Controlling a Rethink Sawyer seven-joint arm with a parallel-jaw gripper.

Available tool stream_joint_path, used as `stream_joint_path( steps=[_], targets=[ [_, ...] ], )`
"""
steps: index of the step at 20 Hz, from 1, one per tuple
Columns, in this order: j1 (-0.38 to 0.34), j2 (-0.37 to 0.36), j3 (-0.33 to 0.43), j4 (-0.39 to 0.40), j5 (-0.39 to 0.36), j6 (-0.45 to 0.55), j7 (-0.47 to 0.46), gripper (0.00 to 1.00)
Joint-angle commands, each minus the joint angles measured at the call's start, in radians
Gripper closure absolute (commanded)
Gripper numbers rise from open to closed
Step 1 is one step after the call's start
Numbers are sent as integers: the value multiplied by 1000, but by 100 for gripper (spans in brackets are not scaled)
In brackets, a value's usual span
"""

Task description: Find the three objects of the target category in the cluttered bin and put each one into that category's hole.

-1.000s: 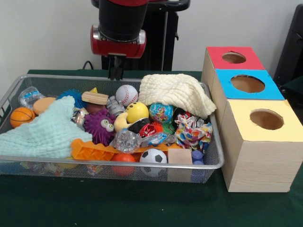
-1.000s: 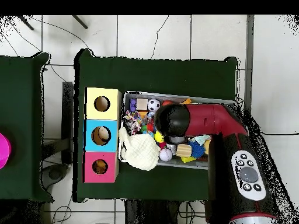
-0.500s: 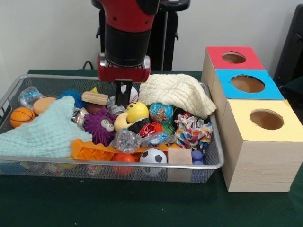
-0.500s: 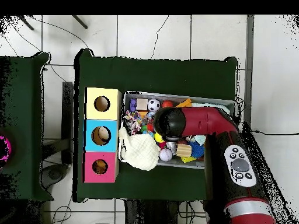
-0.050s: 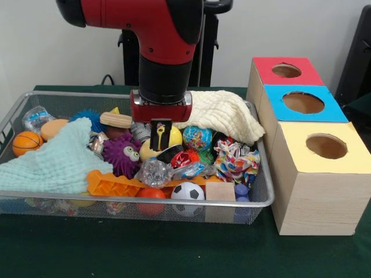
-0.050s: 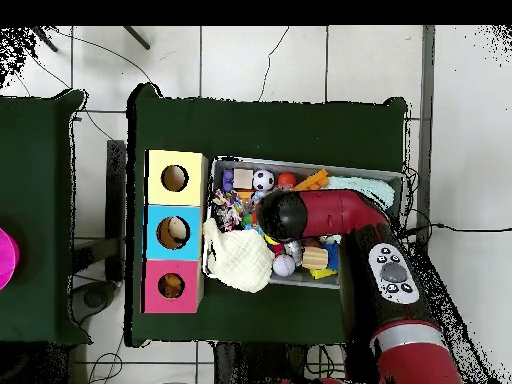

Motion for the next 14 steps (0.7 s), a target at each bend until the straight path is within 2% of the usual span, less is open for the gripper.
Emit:
stream_joint_path(
  steps=[1,3,7,14],
  targets=[
    [13,58,-27,30,-18,-50,115,0],
    [16,61,-32,21,-21,-39,106,0],
    [41,49,-62,6,-28,48,70,0],
    [52,53,-79,-7,-19,62,51,0]
  ],
)
